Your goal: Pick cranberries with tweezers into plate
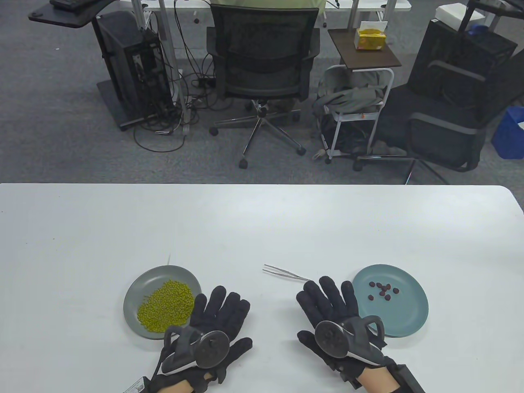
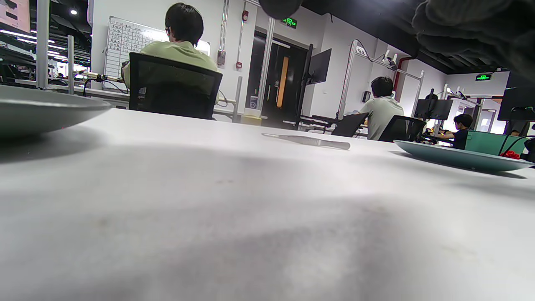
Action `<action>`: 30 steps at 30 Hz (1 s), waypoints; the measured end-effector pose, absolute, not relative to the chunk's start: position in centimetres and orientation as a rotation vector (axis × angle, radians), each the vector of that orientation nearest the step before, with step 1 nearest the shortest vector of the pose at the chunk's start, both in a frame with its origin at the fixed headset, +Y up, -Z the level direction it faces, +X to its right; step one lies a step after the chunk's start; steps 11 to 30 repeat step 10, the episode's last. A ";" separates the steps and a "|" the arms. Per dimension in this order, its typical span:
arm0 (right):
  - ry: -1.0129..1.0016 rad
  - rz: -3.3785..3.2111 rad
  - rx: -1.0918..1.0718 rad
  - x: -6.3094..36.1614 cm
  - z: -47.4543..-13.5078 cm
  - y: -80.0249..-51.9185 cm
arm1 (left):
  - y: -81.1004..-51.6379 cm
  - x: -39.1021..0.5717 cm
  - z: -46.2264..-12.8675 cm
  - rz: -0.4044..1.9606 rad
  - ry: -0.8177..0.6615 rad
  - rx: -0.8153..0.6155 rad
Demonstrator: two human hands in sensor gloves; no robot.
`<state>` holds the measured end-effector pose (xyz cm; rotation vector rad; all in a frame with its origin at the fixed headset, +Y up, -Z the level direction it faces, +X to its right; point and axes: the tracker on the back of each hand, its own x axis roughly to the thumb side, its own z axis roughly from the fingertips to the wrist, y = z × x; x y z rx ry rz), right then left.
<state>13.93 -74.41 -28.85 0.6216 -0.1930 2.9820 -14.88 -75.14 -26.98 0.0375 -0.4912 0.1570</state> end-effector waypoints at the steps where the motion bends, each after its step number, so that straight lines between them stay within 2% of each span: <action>1: -0.192 2.982 0.621 13.9 -28.9 -74.4 | -75.1 -14.9 -27.0 0.156 -0.491 0.036; 30: -0.178 2.985 0.620 14.0 -28.9 -74.3 | -75.2 -14.9 -27.0 0.161 -0.492 0.031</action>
